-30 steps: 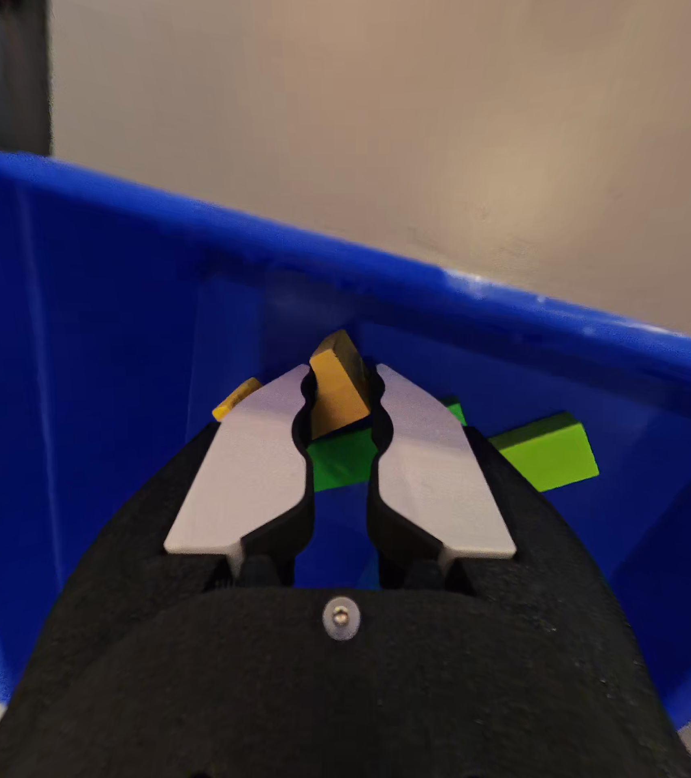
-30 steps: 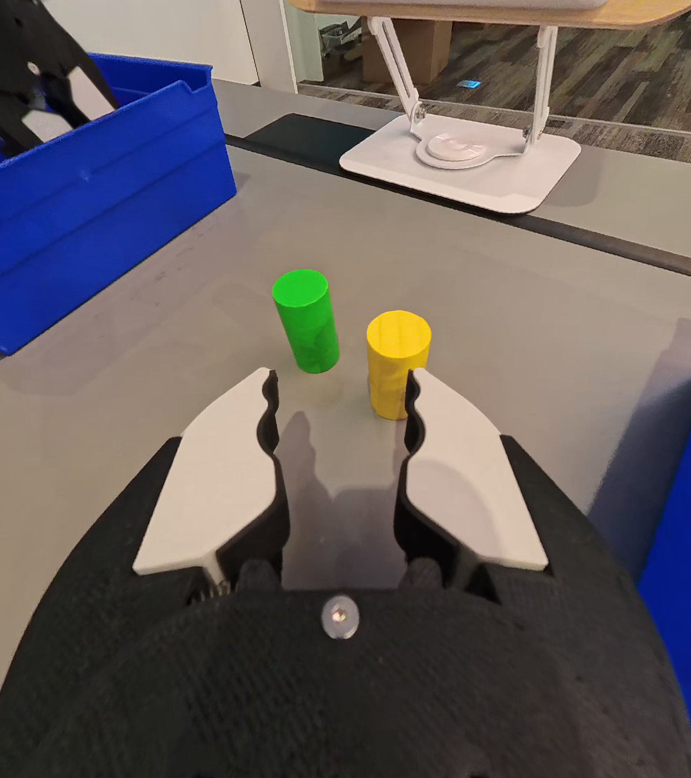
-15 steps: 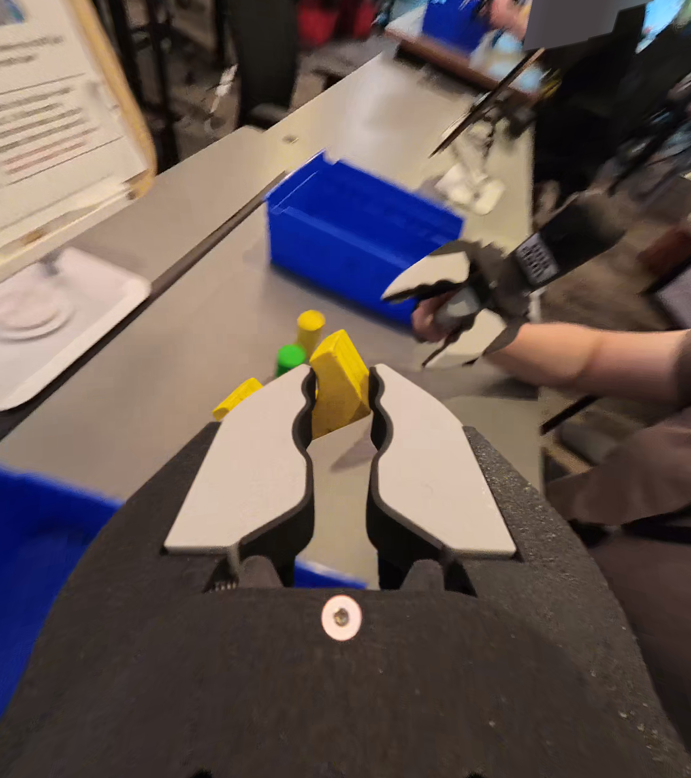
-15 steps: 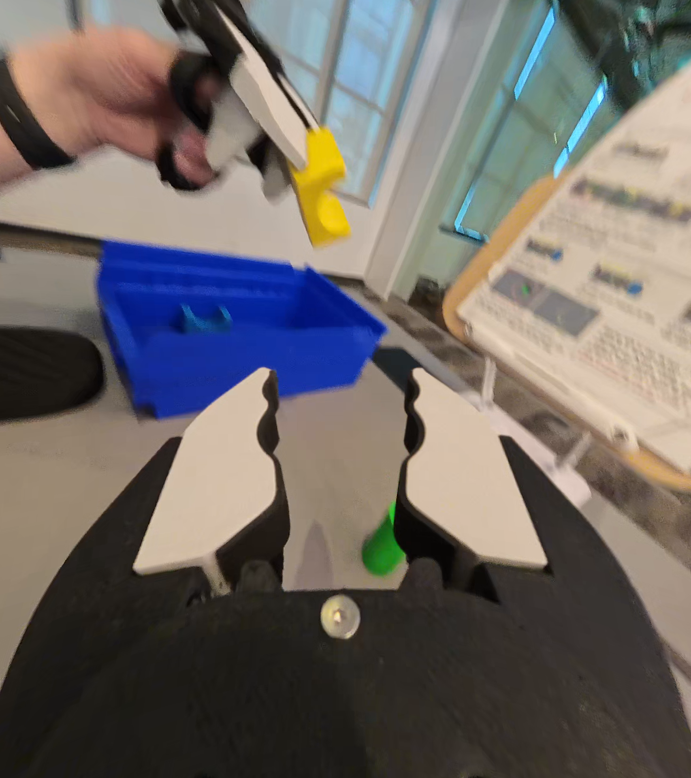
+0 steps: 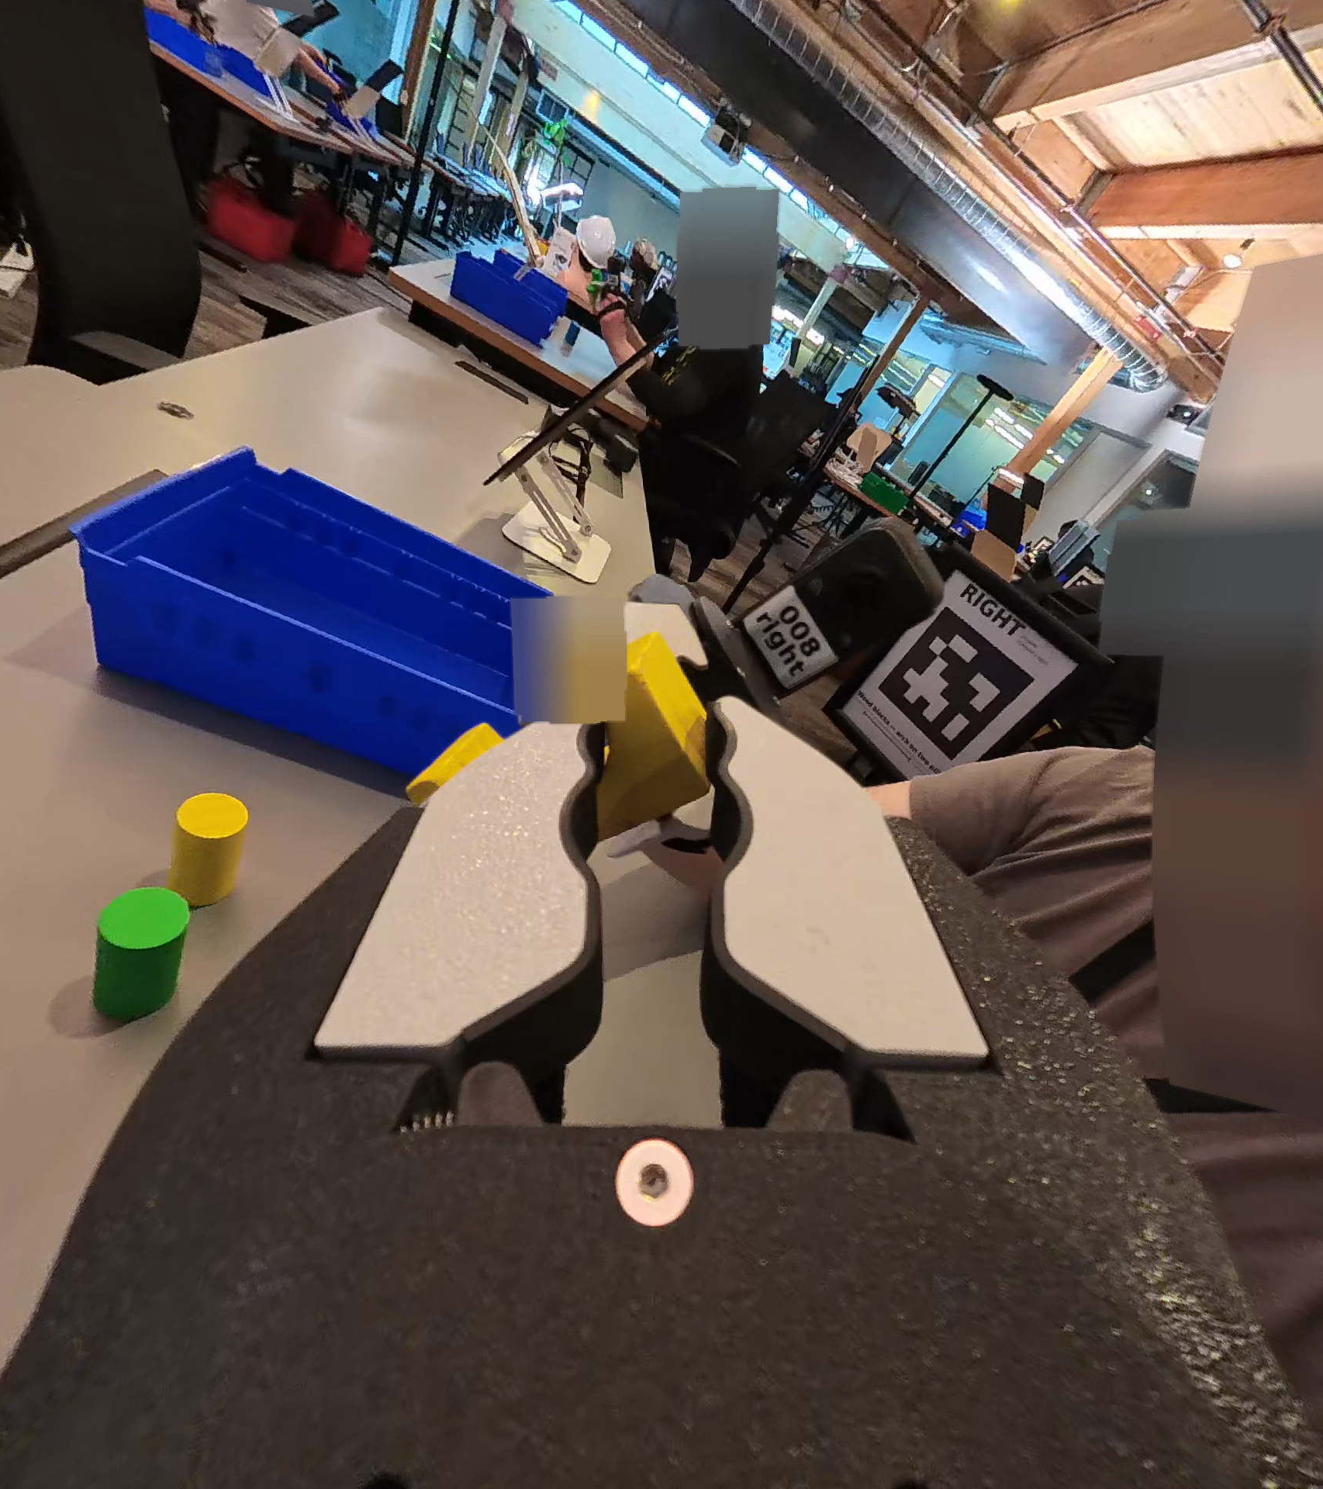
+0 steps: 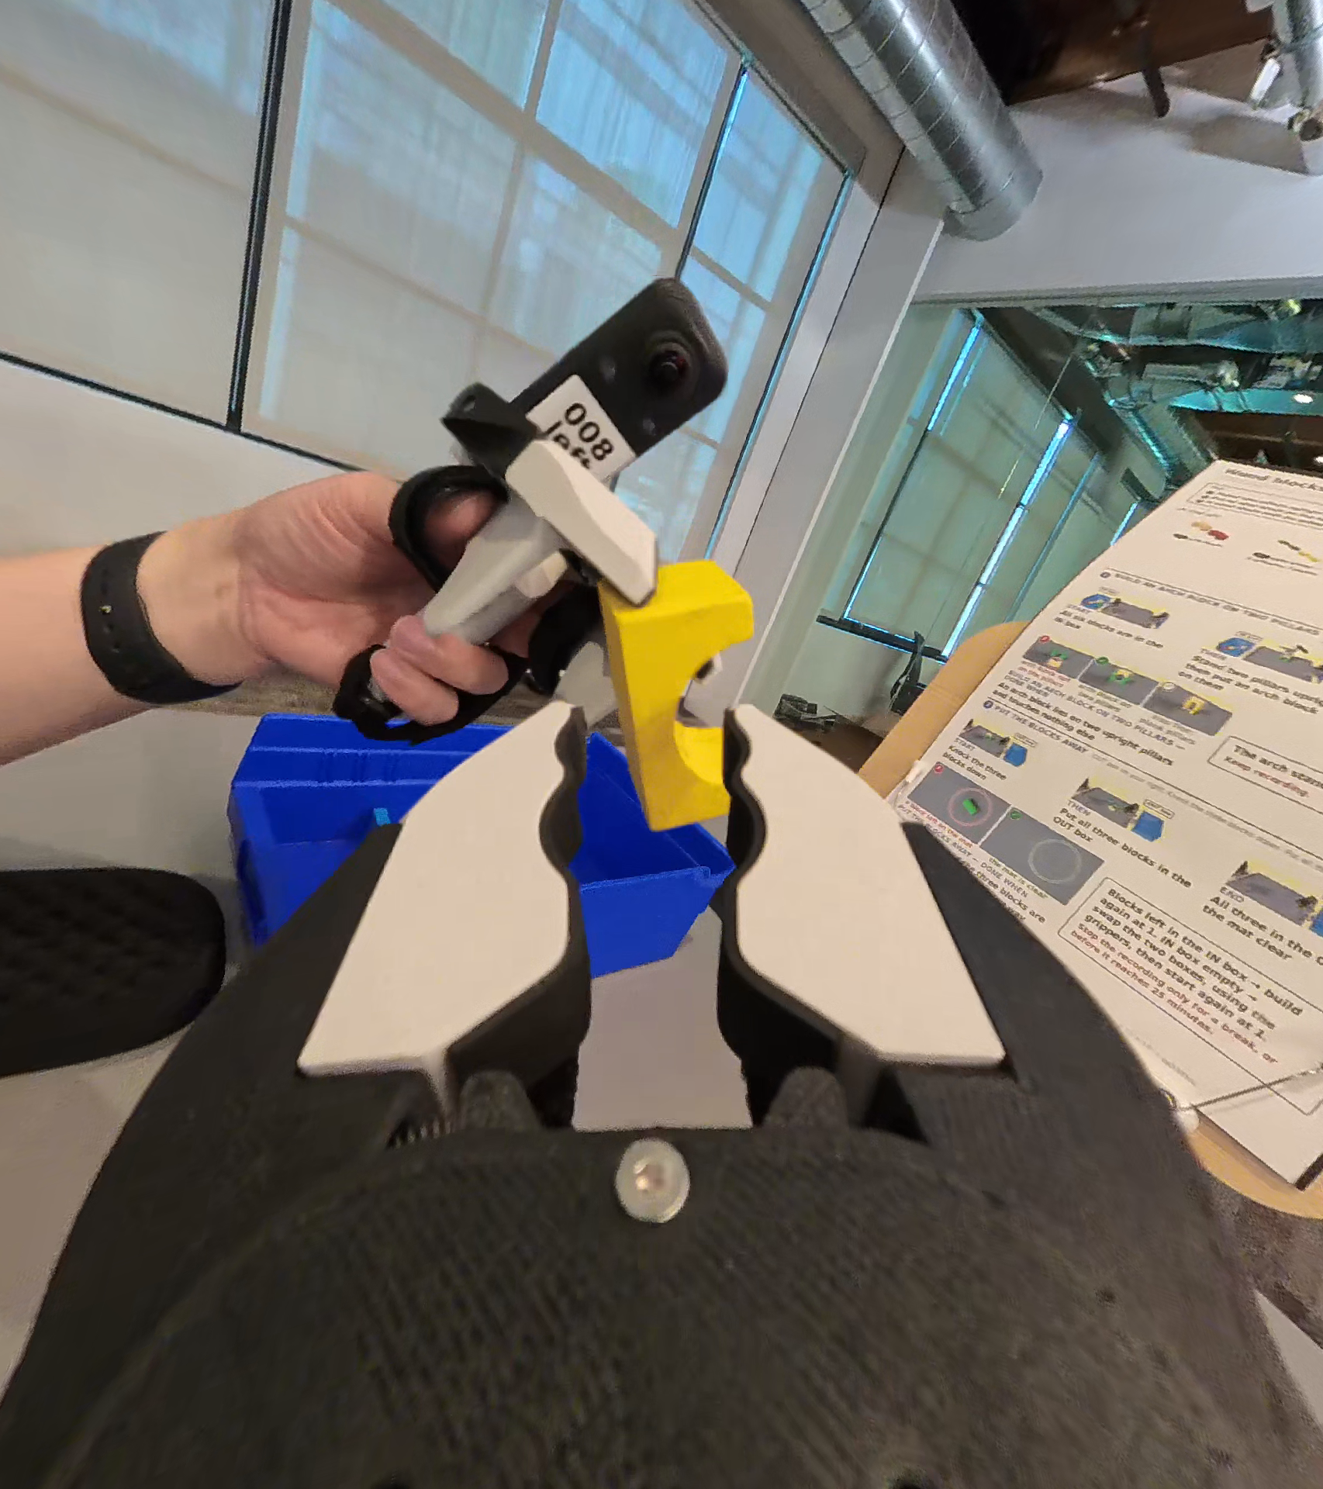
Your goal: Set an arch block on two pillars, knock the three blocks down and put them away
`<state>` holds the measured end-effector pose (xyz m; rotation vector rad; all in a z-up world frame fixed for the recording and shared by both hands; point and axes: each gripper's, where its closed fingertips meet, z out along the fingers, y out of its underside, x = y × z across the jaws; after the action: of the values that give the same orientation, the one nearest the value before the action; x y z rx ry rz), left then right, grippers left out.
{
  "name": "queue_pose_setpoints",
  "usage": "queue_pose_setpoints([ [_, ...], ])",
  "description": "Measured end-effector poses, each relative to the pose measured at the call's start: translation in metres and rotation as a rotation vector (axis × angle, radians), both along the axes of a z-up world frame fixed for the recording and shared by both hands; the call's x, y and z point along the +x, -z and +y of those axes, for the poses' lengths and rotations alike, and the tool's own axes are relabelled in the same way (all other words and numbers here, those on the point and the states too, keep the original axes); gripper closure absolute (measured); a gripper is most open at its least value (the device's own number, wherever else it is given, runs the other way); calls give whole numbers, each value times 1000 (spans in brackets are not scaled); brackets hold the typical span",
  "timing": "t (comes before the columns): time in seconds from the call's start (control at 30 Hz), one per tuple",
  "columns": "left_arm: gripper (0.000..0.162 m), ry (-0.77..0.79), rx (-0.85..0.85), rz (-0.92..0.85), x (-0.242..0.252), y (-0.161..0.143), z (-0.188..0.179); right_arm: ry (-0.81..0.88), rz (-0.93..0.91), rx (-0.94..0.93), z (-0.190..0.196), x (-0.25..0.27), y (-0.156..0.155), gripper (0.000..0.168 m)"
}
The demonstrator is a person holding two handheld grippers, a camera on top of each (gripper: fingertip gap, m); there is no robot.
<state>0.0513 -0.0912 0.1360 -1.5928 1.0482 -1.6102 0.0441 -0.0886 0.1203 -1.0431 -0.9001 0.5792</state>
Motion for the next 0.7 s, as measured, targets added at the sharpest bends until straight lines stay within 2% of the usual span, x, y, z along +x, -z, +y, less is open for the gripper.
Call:
queue_pose_setpoints([
  [0.17,138,11,2,5,5,7,0,41,-102,16,4,-4,14,152],
  [0.23,138,19,6,1,6,8,0,18,-76,-8,3,-3,15,157],
  [0.33,129,-54,62,17,1,10,10,-21,6,-155,8,8,18,157],
  [0.43,128,-215,200,94,-14,18,32,6,195,-324,27,39,19,157],
  [0.53,127,-362,316,168,-31,28,51,76,494,-542,51,82,34,158],
  [0.6,131,-427,364,180,-37,31,59,121,704,-680,60,101,56,158],
  [0.7,134,-457,377,151,-39,28,68,162,899,-847,69,101,96,158],
])
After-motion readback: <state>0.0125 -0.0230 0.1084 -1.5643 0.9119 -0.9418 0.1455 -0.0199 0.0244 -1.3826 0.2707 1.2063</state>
